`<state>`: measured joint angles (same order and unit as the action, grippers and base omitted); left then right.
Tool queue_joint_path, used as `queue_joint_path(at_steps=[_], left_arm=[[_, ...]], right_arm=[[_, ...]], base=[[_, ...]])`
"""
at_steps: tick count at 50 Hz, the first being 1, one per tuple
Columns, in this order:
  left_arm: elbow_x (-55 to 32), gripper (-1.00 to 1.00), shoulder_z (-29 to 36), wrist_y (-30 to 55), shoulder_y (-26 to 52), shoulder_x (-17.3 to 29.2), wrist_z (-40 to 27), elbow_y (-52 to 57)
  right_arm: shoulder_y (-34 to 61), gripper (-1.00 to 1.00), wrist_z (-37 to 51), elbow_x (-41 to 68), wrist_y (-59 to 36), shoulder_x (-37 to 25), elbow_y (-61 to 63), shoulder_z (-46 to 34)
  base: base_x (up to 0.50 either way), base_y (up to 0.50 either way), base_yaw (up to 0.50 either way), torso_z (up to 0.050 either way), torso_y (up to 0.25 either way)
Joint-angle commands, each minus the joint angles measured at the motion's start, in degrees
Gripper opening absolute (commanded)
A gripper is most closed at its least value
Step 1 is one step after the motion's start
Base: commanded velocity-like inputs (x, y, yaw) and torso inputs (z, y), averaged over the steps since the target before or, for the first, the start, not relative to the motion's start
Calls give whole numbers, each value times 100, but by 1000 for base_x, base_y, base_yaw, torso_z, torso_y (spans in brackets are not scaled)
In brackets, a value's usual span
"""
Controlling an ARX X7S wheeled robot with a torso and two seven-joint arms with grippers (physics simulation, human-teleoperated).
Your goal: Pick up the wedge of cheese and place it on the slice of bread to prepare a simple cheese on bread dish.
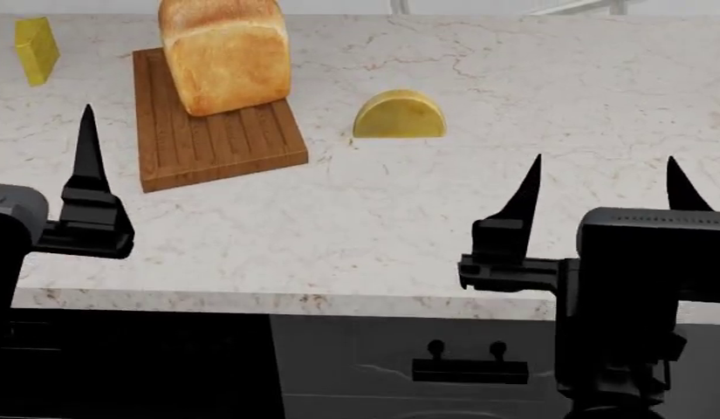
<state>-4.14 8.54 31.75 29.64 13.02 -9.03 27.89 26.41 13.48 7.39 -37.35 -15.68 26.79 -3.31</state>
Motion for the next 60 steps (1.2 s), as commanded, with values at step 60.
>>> queue_joint_path(at_steps=[60], left_arm=[[-350,100,40,819,2253,-87,82,-1314]], right_arm=[[3421,100,-107,-291,-905,64,-2394,-961]], base=[[0,0,0,0,0]])
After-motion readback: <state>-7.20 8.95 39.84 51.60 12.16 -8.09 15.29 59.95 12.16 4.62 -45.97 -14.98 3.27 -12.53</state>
